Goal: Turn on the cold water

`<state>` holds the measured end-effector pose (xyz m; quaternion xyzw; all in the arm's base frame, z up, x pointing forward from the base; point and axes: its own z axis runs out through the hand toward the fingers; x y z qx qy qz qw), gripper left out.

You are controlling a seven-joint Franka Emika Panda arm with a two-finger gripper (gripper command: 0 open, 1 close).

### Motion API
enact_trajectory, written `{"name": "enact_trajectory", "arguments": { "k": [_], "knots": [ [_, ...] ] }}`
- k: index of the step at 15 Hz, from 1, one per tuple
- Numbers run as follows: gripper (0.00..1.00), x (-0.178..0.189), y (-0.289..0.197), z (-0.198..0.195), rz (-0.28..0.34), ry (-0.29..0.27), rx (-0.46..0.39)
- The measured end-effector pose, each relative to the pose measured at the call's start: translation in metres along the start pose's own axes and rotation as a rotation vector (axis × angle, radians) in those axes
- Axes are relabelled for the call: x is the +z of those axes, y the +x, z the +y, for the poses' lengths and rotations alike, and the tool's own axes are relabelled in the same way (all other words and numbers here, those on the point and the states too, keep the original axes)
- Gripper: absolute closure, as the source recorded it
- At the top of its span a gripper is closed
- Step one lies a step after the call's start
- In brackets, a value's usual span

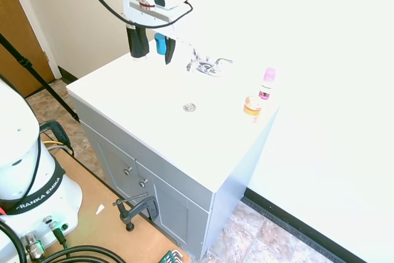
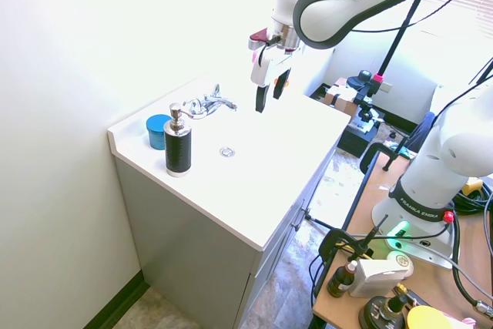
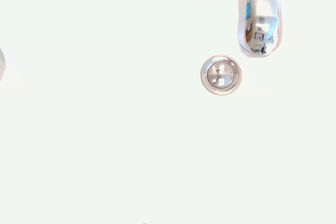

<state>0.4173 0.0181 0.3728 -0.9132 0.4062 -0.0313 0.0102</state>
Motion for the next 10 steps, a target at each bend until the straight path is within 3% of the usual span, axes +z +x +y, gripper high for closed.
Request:
{"name": "enact_trajectory", "arguments": {
  "k": [3, 6, 10],
  "knots": [
    [0.0, -0.002, 0.005, -0.003, 0.017, 0.008, 0.021],
    [0.0, -0.006, 0.04, -0.025, 0.125, 0.044, 0.133],
    [0.0, 0.018, 0.108, -0.053, 0.259, 0.057, 0.281]
  ]
}}
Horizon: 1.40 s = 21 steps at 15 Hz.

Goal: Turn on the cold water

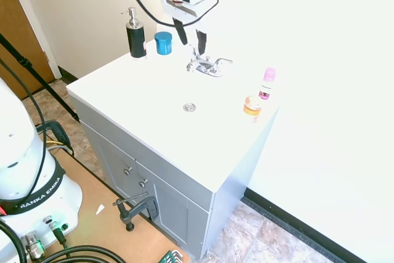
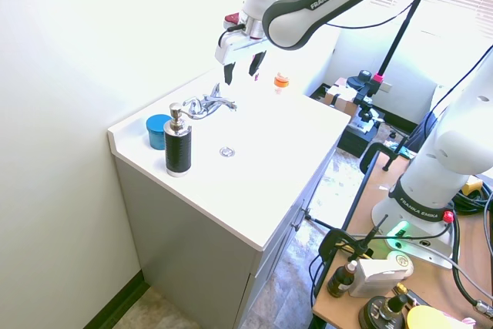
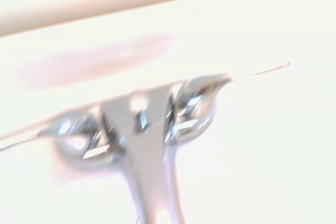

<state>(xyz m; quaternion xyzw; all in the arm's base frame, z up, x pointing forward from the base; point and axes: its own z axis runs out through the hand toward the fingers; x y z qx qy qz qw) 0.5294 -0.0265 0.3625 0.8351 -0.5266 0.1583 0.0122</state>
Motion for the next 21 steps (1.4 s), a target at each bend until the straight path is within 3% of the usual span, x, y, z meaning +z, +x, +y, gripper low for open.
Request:
{"name": "enact_trajectory", "arguments": {
  "k": [3, 10, 15, 21],
  "knots": [
    [0.0, 0.029, 0.037, -0.021, 0.075, -0.001, 0.054],
    [0.0, 0.076, 0.07, -0.048, 0.123, -0.037, 0.071],
    [0.0, 0.083, 0.068, -0.041, 0.107, -0.088, 0.064],
    [0.0, 0.081, 0.064, -0.029, 0.08, -0.096, 0.076]
  ]
}}
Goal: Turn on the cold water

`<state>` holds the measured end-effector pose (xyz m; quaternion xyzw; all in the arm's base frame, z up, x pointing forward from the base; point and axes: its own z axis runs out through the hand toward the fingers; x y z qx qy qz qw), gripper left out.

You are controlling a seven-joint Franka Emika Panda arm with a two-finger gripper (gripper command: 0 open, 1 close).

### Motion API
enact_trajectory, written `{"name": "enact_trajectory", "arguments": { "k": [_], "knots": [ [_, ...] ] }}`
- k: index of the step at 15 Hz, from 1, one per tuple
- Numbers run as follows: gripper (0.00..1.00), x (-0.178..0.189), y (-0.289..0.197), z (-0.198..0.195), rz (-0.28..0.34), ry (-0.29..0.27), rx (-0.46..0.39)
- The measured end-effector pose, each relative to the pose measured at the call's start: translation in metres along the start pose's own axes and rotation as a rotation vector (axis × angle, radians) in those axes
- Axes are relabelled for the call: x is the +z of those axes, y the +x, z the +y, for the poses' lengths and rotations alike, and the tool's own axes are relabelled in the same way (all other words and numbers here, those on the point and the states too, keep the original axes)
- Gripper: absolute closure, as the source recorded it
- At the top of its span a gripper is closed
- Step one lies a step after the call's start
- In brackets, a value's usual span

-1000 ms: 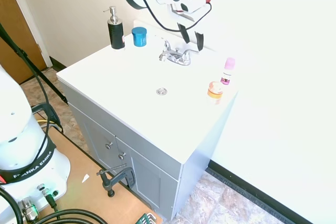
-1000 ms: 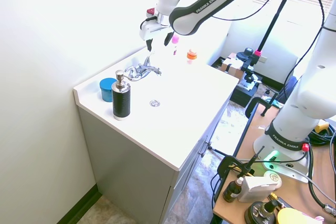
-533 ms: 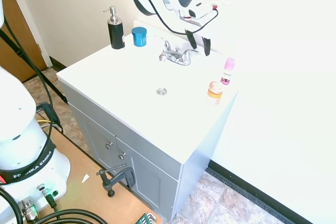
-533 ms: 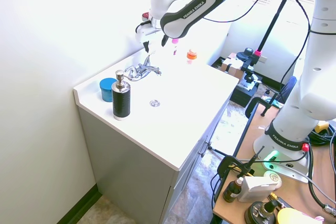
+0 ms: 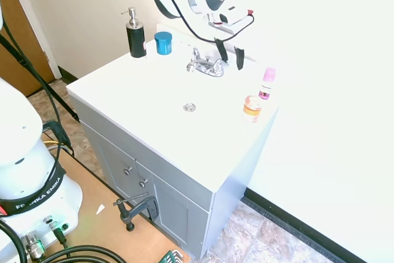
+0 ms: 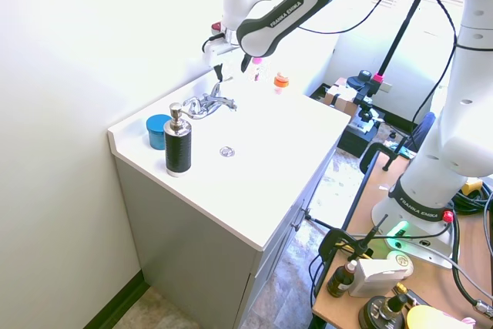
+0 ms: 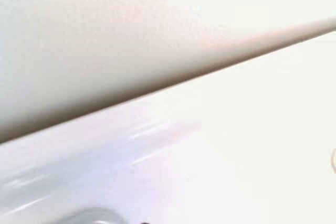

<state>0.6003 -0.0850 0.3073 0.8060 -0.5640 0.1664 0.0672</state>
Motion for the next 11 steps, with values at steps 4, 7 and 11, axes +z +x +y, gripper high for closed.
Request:
{"name": "enact_trajectory", "arguments": {
  "k": [4, 7, 11],
  "knots": [
    [0.0, -0.002, -0.007, 0.024, -0.02, -0.022, 0.004],
    [0.0, -0.001, -0.015, 0.043, -0.038, -0.038, 0.005],
    [0.0, -0.012, -0.026, 0.069, -0.065, -0.034, 0.003]
  ]
}}
